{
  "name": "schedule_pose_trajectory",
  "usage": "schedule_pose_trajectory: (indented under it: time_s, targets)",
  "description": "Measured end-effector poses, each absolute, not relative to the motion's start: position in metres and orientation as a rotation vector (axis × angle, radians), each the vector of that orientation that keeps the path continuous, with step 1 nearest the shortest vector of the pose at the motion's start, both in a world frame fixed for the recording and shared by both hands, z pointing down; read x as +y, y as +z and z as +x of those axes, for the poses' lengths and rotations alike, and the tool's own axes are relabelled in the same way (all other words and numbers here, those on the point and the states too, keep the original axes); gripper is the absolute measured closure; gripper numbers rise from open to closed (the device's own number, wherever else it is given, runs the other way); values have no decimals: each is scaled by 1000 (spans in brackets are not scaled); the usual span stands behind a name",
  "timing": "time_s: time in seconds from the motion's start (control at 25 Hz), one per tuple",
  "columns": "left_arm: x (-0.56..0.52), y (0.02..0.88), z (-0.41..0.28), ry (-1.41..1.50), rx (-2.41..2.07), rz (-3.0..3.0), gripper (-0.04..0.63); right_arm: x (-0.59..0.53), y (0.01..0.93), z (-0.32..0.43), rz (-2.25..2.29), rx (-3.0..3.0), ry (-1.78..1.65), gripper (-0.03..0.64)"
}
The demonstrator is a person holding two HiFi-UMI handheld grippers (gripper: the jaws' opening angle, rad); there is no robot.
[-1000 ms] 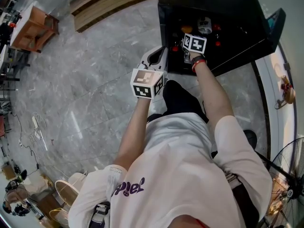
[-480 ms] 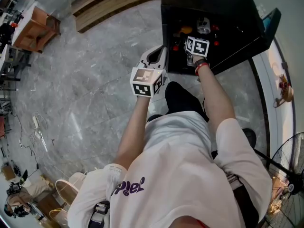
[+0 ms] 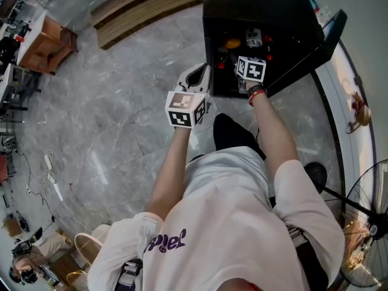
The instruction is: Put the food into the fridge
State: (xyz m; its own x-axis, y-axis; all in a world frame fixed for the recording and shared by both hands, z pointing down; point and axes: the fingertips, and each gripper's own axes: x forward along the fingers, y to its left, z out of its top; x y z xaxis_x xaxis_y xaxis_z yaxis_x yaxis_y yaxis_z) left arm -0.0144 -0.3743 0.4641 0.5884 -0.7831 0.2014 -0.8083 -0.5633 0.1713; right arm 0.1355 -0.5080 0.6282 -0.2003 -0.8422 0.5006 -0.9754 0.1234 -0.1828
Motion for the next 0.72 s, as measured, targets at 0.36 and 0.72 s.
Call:
schedule_pose_trajectory:
  time_s: [0.36, 0.72]
  targets:
    - [-349, 432, -26, 164, -1332, 2566, 578, -480, 581, 134, 1788, -2191, 645, 305]
    - [-327, 421, -30, 168, -1313, 2555, 578, -448, 536, 136, 1810, -2221, 588, 339]
